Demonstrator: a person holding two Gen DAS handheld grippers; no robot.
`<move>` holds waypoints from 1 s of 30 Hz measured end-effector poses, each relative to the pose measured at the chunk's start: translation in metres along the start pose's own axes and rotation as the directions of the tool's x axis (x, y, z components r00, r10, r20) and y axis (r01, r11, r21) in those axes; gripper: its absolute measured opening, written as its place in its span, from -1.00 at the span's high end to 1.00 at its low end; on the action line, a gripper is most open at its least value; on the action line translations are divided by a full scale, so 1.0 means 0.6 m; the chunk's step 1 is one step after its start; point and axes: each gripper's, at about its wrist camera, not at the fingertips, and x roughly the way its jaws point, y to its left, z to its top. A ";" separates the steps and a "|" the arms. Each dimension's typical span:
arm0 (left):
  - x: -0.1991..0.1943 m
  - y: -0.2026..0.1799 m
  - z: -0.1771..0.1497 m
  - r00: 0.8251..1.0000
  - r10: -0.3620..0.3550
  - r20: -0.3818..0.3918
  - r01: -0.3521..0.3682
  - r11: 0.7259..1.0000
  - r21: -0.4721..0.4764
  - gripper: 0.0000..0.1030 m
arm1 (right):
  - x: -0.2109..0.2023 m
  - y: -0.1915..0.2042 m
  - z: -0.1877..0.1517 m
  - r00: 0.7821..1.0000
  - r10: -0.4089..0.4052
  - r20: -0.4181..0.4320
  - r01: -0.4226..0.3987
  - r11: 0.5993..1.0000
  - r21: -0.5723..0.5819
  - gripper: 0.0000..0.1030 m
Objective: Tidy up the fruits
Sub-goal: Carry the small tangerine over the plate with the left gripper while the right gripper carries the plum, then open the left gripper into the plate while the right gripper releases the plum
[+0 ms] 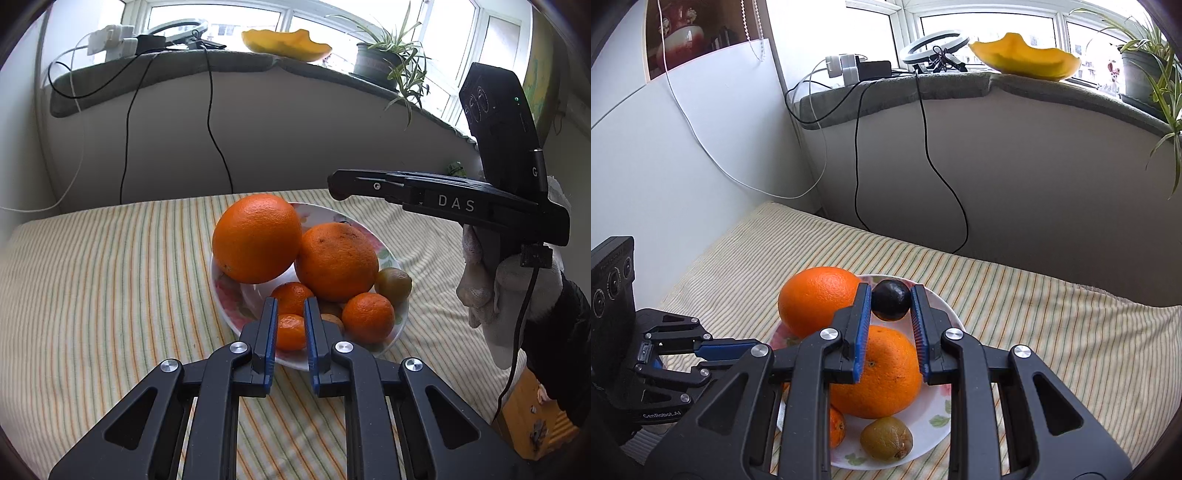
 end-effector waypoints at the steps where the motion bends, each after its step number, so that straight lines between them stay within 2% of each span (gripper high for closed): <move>1: 0.000 -0.001 -0.001 1.000 0.000 -0.001 0.000 1.000 0.002 0.75 | 0.004 -0.001 0.001 1.000 0.008 -0.005 -0.008 1.000 0.004 0.56; 12: -0.001 0.006 -0.002 1.000 -0.004 0.009 0.004 1.000 -0.018 0.74 | 0.021 0.004 0.005 1.000 0.017 -0.021 -0.017 1.000 -0.016 0.52; 13: -0.003 0.005 -0.003 1.000 -0.003 0.011 0.003 1.000 -0.016 0.74 | 0.021 0.006 0.005 1.000 0.016 -0.022 -0.017 1.000 -0.019 0.38; 14: -0.004 0.004 -0.004 1.000 -0.001 0.012 0.001 1.000 -0.014 0.74 | 0.021 0.007 0.005 1.000 0.012 -0.020 -0.013 1.000 -0.021 0.06; 16: -0.007 0.002 -0.006 1.000 0.008 0.013 -0.008 1.000 -0.012 0.49 | 0.017 0.009 0.005 1.000 0.001 -0.006 -0.002 1.000 -0.023 -0.25; 18: -0.009 0.000 -0.007 1.000 0.018 0.018 -0.017 1.000 -0.015 0.13 | 0.014 0.009 0.005 1.000 0.004 -0.004 -0.004 1.000 -0.023 -0.30; 19: -0.010 0.000 -0.007 1.000 0.022 0.018 -0.022 1.000 -0.018 0.04 | 0.013 0.010 0.004 1.000 0.002 -0.005 -0.002 1.000 -0.023 -0.37; 21: -0.011 0.000 -0.006 0.999 0.035 0.017 -0.035 0.999 -0.027 -0.38 | 0.010 0.011 0.003 1.000 -0.005 -0.004 0.004 1.000 -0.022 -0.55; 26: -0.011 -0.001 -0.005 0.998 0.067 0.013 -0.066 0.997 -0.035 -0.45 | -0.001 0.012 0.001 1.000 -0.027 0.016 0.027 0.999 -0.023 -0.79; 30: -0.014 -0.003 -0.005 0.997 0.080 0.017 -0.080 0.996 -0.034 -0.46 | -0.006 0.015 -0.001 0.999 -0.043 0.019 0.044 0.999 -0.024 -0.83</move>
